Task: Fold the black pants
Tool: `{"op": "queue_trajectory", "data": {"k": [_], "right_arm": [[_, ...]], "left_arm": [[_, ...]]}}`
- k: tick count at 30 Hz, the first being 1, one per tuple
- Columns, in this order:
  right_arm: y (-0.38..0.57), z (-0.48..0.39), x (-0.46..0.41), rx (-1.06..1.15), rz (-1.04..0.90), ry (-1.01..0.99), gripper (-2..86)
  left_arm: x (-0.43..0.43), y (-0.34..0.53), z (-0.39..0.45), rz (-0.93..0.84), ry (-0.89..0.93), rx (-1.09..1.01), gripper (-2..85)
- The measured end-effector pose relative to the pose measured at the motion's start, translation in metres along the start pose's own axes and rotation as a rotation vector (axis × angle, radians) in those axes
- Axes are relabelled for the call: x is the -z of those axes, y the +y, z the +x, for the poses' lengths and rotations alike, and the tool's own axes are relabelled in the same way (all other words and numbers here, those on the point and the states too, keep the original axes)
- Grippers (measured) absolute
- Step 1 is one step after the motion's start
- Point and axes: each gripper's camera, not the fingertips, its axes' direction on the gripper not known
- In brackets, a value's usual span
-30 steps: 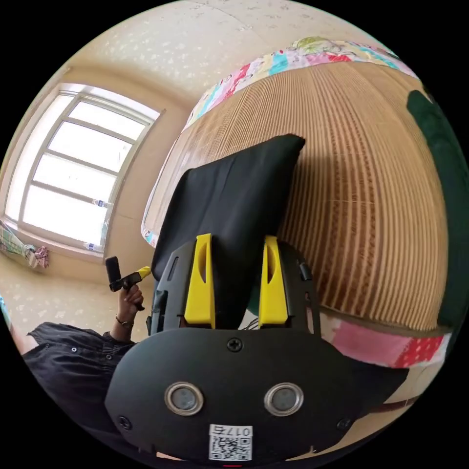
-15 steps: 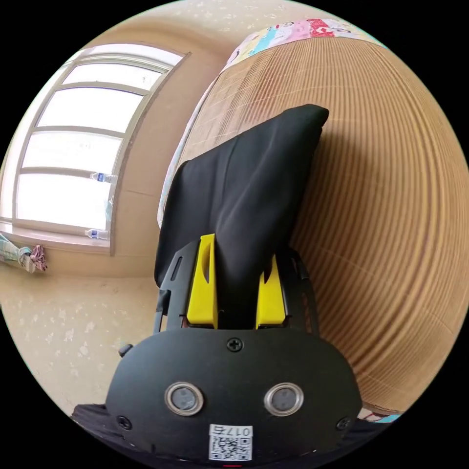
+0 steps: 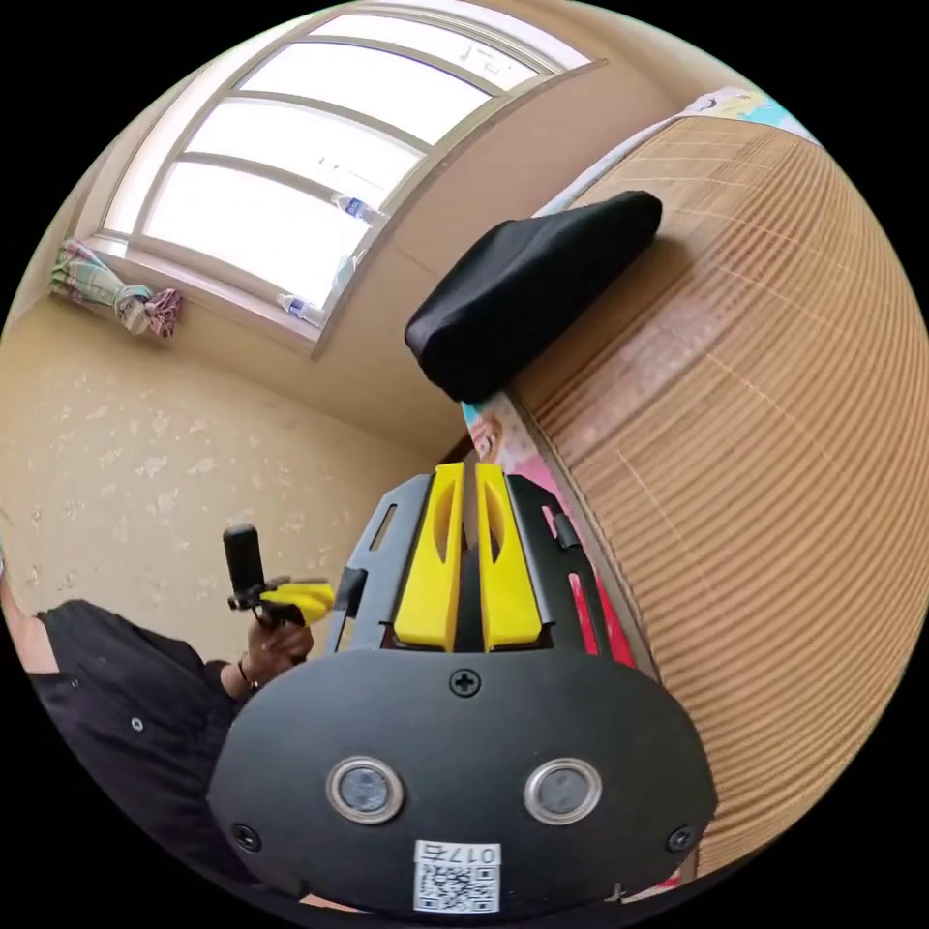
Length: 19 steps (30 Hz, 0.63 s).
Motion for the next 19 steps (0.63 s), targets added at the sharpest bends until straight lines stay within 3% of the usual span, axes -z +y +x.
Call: {"op": "queue_trajectory", "data": {"k": [5,8,10,15,19], "right_arm": [[0.17,0.024,0.14,-0.242,0.149,0.217,0.8],[0.265,0.008,0.244,-0.371,0.395,0.308,0.7],[0.337,-0.043,0.314,-0.361,0.69,0.41,0.7],[0.446,-0.141,0.364,-0.32,1.122,0.799,1.2],[0.508,-0.123,0.383,-0.591,1.205,0.777,2.8]], "left_arm": [[-0.066,-0.04,0.042,-0.068,-0.015,-0.163,4.7],[-0.117,-0.053,0.075,-0.107,0.056,-0.211,4.7],[-0.15,-0.056,0.096,-0.153,0.128,-0.201,4.7],[-0.229,-0.024,0.185,-0.282,0.279,-0.267,4.7],[-0.253,0.005,0.22,-0.376,0.266,-0.337,4.7]]}}
